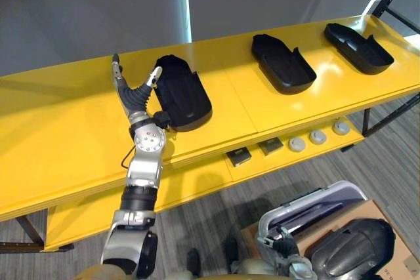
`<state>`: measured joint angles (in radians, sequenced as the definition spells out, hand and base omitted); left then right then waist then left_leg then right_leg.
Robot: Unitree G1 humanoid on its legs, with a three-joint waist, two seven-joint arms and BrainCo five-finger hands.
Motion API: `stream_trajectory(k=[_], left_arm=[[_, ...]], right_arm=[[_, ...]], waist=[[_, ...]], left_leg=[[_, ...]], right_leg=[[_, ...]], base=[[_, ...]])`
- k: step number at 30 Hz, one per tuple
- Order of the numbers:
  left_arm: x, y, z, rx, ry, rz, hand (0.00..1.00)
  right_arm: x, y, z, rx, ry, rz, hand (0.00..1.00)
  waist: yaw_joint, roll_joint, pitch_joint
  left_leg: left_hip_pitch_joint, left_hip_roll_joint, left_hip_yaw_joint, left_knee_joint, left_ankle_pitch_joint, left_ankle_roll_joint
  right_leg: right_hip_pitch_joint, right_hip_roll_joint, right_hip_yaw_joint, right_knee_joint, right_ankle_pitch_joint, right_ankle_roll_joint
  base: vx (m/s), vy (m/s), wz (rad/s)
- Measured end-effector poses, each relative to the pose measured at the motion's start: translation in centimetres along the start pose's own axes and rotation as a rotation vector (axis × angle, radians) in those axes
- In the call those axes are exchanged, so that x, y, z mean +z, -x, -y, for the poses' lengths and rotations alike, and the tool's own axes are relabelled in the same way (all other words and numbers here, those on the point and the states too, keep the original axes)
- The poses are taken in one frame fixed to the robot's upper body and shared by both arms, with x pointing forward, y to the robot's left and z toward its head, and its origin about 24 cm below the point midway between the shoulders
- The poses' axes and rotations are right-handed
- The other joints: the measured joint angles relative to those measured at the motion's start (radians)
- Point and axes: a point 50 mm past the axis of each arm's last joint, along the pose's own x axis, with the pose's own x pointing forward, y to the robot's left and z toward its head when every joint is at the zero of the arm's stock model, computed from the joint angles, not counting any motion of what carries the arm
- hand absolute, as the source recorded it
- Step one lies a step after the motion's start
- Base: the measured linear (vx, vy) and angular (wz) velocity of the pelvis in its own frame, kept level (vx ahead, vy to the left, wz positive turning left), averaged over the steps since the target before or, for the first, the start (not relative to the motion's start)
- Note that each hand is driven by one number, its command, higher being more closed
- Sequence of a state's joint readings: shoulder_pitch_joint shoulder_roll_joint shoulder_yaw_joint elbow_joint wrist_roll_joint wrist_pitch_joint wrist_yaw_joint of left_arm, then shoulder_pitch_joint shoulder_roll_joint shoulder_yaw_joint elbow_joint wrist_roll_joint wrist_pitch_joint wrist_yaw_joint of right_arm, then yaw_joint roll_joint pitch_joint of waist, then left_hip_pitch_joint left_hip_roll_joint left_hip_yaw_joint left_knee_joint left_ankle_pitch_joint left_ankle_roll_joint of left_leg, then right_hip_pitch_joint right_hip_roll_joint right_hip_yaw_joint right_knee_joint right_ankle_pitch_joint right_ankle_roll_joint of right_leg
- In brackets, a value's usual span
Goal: Walk over and take plastic housings, then place them on the shelf
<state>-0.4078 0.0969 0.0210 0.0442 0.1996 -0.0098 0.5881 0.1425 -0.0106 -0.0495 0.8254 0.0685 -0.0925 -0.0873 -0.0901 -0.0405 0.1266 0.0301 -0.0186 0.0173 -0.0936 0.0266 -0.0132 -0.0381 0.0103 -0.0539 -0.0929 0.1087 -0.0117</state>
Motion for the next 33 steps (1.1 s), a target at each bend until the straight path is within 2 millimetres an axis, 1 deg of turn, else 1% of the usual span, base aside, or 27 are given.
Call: stream_trajectory(k=[1, 2, 3, 4, 5, 6, 7, 8, 9, 13, 15, 20, 22, 24, 29, 33], left_arm=[[0.1, 0.7, 0.1, -0.015, -0.003, 0.007, 0.0], [0.1, 2.1, 0.4, -0.059, -0.002, 0.013, 0.0], [0.1, 2.8, 0.5, -0.086, -0.003, 0.018, 1.0], [0.1, 4.3, 0.8, -0.143, -0.005, 0.025, 1.0], [0.0, 5.3, 1.1, -0.192, -0.016, 0.03, 1.0], [-0.5, 6.6, 1.4, -0.263, -0.029, 0.018, 1.0], [-0.8, 7.2, 1.5, -0.296, -0.037, 0.009, 1.0], [-1.3, 8.3, 1.6, -0.355, -0.055, -0.01, 1.0], [-1.6, 8.9, 1.6, -0.38, -0.06, -0.025, 1.0], [-2.8, 10.3, 2.0, -0.491, -0.095, -0.064, 1.0], [-4.0, 11.2, 2.3, -0.551, -0.137, -0.102, 1.0], [-6.4, 12.5, 2.5, -0.611, -0.225, -0.178, 1.0], [-7.1, 12.8, 2.9, -0.637, -0.25, -0.204, 1.0], [-7.4, 12.7, 3.2, -0.647, -0.265, -0.209, 1.0], [-7.4, 11.0, 4.5, -0.651, -0.299, -0.177, 1.0], [-7.6, 9.6, 5.1, -0.635, -0.337, -0.167, 1.0]], right_arm=[[-0.1, 0.0, 0.0, -0.001, 0.001, -0.002, 0.0], [-0.3, 0.0, 0.2, -0.004, 0.006, -0.007, 0.0], [-0.3, 0.0, 0.3, -0.006, 0.006, -0.008, 0.0], [-0.3, 0.0, 0.4, -0.004, 0.017, -0.006, 0.0], [-0.3, 0.0, 0.4, -0.002, 0.021, -0.006, 0.0], [-0.4, 0.1, 0.4, -0.002, 0.022, -0.008, 0.0], [-0.4, 0.1, 0.5, -0.002, 0.023, -0.008, 0.0], [-0.3, 0.1, 0.7, -0.005, 0.027, -0.007, 0.0], [-0.3, 0.0, 0.8, -0.006, 0.03, -0.006, 0.0], [-0.7, 0.1, 0.9, -0.008, 0.034, -0.019, 0.0], [-0.7, 0.1, 0.8, -0.005, 0.036, -0.021, 0.0], [-0.7, 0.2, 0.6, 0.002, 0.043, -0.021, 0.0], [-0.8, 0.2, 0.5, 0.004, 0.041, -0.022, 0.0], [-0.7, 0.1, 0.4, 0.008, 0.042, -0.02, 0.0], [-0.4, 0.0, 0.2, 0.014, 0.042, -0.013, 0.0], [-0.1, -0.1, -0.1, 0.02, 0.039, -0.004, 0.0]], waist=[[0.002, 0.001, 0.0], [0.01, 0.003, 0.0], [0.016, 0.005, 0.001], [0.021, 0.01, 0.001], [0.022, 0.014, -0.001], [0.027, 0.021, -0.006], [0.029, 0.026, -0.009], [0.032, 0.034, -0.014], [0.037, 0.037, -0.016], [0.048, 0.04, -0.027], [0.047, 0.037, -0.036], [0.045, 0.026, -0.043], [0.042, 0.019, -0.047], [0.042, 0.017, -0.048], [0.036, 0.015, -0.048], [0.017, 0.012, -0.046]], left_leg=[[0.0, 0.0, -0.001, 0.0, 0.0, 0.0], [0.0, -0.001, -0.003, 0.0, -0.002, 0.002], [0.0, -0.001, -0.004, 0.0, -0.004, 0.002], [0.0, -0.001, -0.006, 0.0, -0.007, 0.0], [0.0, -0.001, -0.007, 0.0, -0.007, 0.0], [0.001, 0.0, -0.007, 0.0, -0.004, 0.005], [0.001, 0.0, -0.007, 0.0, -0.004, 0.005], [0.001, 0.0, -0.007, -0.001, -0.004, 0.004], [0.001, 0.001, -0.007, -0.001, -0.004, 0.003], [0.0, 0.003, -0.009, -0.003, -0.004, 0.001], [0.0, 0.003, -0.013, -0.007, -0.004, 0.001], [-0.002, 0.003, -0.014, -0.007, -0.004, 0.0], [-0.004, 0.002, -0.015, -0.006, -0.002, 0.002], [-0.004, 0.001, -0.015, -0.004, -0.001, 0.004], [-0.004, -0.001, -0.013, -0.002, -0.001, 0.005], [-0.005, 0.0, -0.009, -0.003, -0.001, 0.005]], right_leg=[[0.0, 0.0, 0.0, 0.0, 0.0, 0.0], [0.0, -0.001, 0.0, 0.001, 0.0, 0.0], [0.0, 0.0, 0.001, 0.001, -0.001, 0.001], [0.0, 0.0, 0.0, 0.002, -0.001, 0.001], [0.001, 0.0, -0.001, 0.002, -0.001, 0.002], [0.001, 0.001, -0.002, 0.002, -0.001, 0.002], [0.001, 0.001, -0.002, 0.002, -0.002, 0.003], [0.002, 0.001, -0.002, 0.002, -0.007, 0.009], [0.002, 0.002, -0.003, 0.002, -0.011, 0.016], [0.003, 0.003, -0.008, -0.001, -0.011, 0.017], [0.007, 0.002, -0.015, -0.006, -0.011, 0.017], [0.006, 0.001, -0.019, -0.006, -0.012, 0.018], [0.005, 0.0, -0.023, -0.006, -0.013, 0.019], [0.005, -0.001, -0.025, -0.006, -0.012, 0.019], [0.006, -0.003, -0.024, -0.006, -0.009, 0.015], [0.003, -0.003, -0.02, -0.007, -0.009, 0.014]], base=[[-0.03, 0.038, 0.0], [0.0, 0.0, 0.0], [-0.04, 0.026, 0.0], [-0.03, 0.019, 0.03], [-0.05, 0.023, 0.04], [-0.04, 0.015, 0.03], [-0.06, 0.018, 0.02], [-0.04, 0.009, 0.01], [-0.04, 0.007, 0.01], [-0.04, 0.005, 0.03], [-0.03, 0.014, 0.07], [0.0, 0.0, 0.0], [0.01, 0.03, 0.05], [0.01, 0.033, 0.04], [0.0, 0.012, 0.0], [-0.01, 0.009, -0.02]])
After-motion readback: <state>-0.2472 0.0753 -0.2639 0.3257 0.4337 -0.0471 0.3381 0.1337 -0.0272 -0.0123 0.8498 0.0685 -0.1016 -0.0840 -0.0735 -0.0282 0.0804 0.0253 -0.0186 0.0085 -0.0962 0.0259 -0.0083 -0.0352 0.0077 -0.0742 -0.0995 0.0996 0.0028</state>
